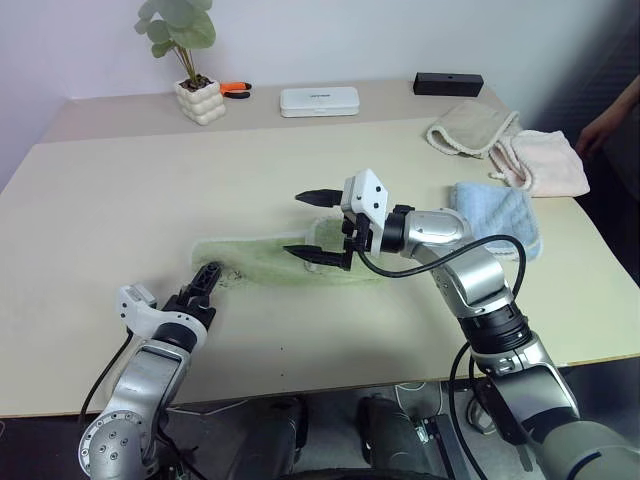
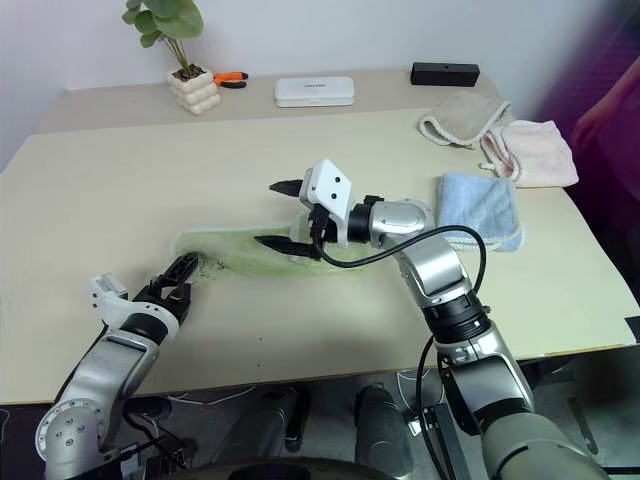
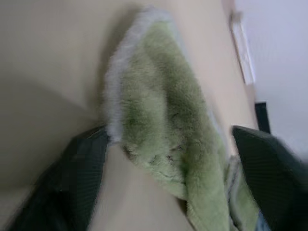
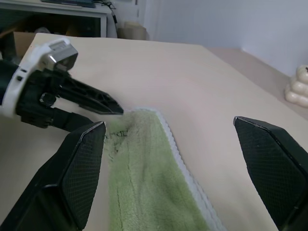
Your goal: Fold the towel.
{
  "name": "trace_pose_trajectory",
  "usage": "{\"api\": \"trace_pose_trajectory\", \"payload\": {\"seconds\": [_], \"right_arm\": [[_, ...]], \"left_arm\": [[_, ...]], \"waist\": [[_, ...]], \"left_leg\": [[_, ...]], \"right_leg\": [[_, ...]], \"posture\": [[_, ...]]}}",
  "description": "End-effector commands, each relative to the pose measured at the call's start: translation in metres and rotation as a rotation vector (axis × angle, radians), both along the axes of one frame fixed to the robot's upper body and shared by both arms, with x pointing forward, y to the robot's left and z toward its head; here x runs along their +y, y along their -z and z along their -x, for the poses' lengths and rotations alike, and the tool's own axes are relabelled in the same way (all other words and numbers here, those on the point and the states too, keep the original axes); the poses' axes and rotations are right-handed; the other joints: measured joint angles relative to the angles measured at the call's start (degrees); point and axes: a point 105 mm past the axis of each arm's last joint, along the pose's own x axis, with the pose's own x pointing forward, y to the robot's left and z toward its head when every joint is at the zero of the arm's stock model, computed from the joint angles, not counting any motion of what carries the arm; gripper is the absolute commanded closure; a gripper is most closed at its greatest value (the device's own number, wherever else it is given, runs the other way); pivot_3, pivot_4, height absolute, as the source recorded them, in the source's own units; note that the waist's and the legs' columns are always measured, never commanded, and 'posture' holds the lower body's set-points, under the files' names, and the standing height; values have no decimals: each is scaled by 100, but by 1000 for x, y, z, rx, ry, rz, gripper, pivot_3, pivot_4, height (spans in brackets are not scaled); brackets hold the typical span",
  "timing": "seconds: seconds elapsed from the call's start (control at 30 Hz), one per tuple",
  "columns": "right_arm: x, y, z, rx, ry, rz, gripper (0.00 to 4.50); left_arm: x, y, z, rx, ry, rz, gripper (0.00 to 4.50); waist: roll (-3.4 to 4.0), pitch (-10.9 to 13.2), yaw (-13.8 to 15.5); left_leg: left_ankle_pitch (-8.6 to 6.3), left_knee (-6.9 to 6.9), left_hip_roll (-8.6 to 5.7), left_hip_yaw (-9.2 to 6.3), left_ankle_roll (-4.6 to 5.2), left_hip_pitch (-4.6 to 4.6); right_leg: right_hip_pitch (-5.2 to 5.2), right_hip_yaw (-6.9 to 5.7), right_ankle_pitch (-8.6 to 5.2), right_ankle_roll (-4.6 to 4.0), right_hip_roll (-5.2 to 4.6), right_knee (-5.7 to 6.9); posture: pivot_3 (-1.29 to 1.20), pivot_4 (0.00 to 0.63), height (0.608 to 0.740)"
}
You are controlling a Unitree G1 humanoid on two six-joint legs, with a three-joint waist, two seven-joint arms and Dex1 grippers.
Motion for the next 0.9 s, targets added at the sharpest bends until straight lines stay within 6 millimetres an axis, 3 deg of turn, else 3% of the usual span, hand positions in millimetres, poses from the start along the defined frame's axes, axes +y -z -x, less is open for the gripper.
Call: {"api": "trace_pose_trajectory", "payload": {"seconds": [0.03, 0.17, 0.4, 0.5, 0.73, 0.9], "right_arm": [[1, -11, 6, -52, -5, -16, 134], [1, -9, 8, -54, 0, -9, 134], [0, -6, 9, -56, 3, 4, 134], [-1, -5, 8, -58, 4, 11, 134], [1, -1, 8, -56, -7, 24, 134], [3, -1, 8, -59, -11, 25, 134]], "left_arm": [[8, 3, -2, 16, -37, 7, 2370], [16, -4, -2, -23, -50, -75, 4466], [36, -32, 6, -151, -108, -221, 4466], [32, -36, 16, -174, -94, -164, 3619], [14, -12, 32, -18, -44, -55, 138], [15, -3, 21, 30, -82, 18, 138]], "waist": [[0, 0, 35], [-1, 0, 70], [0, 0, 66], [-1, 0, 61], [-1, 0, 71], [-1, 0, 82]], "left_leg": [[0, 0, 0, 0, 0, 0], [0, 0, 0, 2, 0, -1], [0, -2, 0, 3, 0, -1], [-1, -3, 1, 3, 0, -1], [-1, -4, 1, 2, 0, -1], [-1, -4, 1, 2, 0, -1]], "right_leg": [[0, 0, 0, 0, 0, 0], [0, 0, -1, -2, 0, -1], [-1, 1, -9, -16, 0, -3], [-2, 1, -9, -16, 0, -3], [0, 3, -10, -17, -1, -4], [1, 2, -10, -17, -2, -5]], "posture": [[0, 150, 740], [0, 150, 740], [0, 150, 740], [0, 150, 740], [0, 150, 740], [0, 150, 740]]}}
